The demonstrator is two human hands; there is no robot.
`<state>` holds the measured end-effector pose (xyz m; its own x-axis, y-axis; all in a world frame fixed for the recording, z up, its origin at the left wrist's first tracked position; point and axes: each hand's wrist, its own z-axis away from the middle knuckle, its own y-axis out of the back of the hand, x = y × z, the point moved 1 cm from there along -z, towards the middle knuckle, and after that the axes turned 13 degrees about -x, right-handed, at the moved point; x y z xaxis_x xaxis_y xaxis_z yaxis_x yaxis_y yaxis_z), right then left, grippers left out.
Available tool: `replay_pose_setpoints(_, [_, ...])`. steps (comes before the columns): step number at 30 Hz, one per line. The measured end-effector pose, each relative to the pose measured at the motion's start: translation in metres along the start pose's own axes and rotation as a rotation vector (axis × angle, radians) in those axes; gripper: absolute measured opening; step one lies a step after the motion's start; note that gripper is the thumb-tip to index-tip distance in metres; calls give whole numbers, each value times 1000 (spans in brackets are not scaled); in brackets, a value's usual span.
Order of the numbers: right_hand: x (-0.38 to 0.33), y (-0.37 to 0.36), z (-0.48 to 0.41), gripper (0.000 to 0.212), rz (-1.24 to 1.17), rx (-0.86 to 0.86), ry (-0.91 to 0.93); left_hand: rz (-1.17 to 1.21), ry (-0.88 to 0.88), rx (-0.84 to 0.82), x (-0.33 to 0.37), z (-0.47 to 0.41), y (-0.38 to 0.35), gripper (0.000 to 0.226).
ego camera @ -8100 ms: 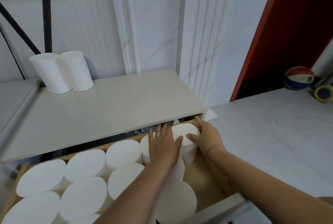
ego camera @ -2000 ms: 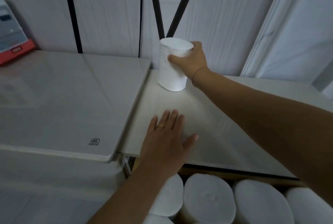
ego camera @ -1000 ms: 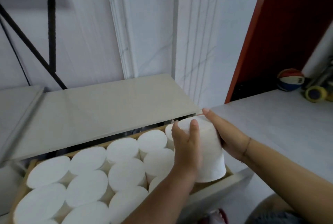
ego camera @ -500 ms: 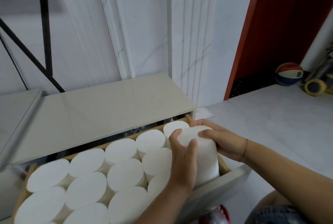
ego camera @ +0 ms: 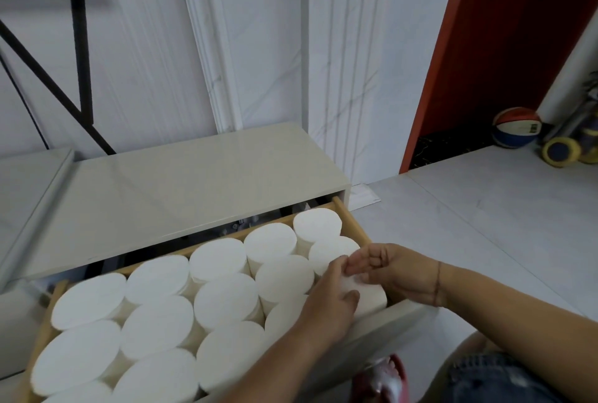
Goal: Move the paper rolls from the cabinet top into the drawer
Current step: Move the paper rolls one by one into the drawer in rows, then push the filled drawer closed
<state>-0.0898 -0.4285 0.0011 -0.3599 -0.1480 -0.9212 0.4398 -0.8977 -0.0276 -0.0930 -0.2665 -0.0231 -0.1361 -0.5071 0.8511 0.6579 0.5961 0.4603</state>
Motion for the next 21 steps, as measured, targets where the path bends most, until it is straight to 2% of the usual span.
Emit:
replay_pose_setpoints(3, [-6,-11,2,22,158,109,7,-13,-13,4,-3,8,4,54])
replay_pose_setpoints(6, [-9,-40,5,18,662,325,10,-115,16,65,-14,33,16,54])
replay_pose_setpoints(8, [-12,-81,5,23,857,344,65,-269,98,118,-21,59,26,55])
replay_pose_setpoints(10, [-9,-121,1,32,960,269,63,-433,206,150,-36,85,39,57])
replay_pose_setpoints(12, [-2,-154,-6,43,1062,226,4,-575,232,182,-52,114,53,54])
replay_pose_setpoints(14, [6,-181,-10,47,1167,280,-48,-763,164,229,-62,144,64,53])
replay_pose_setpoints(16, [12,-200,-7,47,1181,429,0,-758,212,266,-73,175,67,65])
replay_pose_setpoints(18, [17,-210,-2,54,1136,511,64,-767,234,356,-90,195,62,65])
replay_pose_setpoints(21, [21,-213,-2,67,1162,444,-2,-894,241,452,-107,205,53,59])
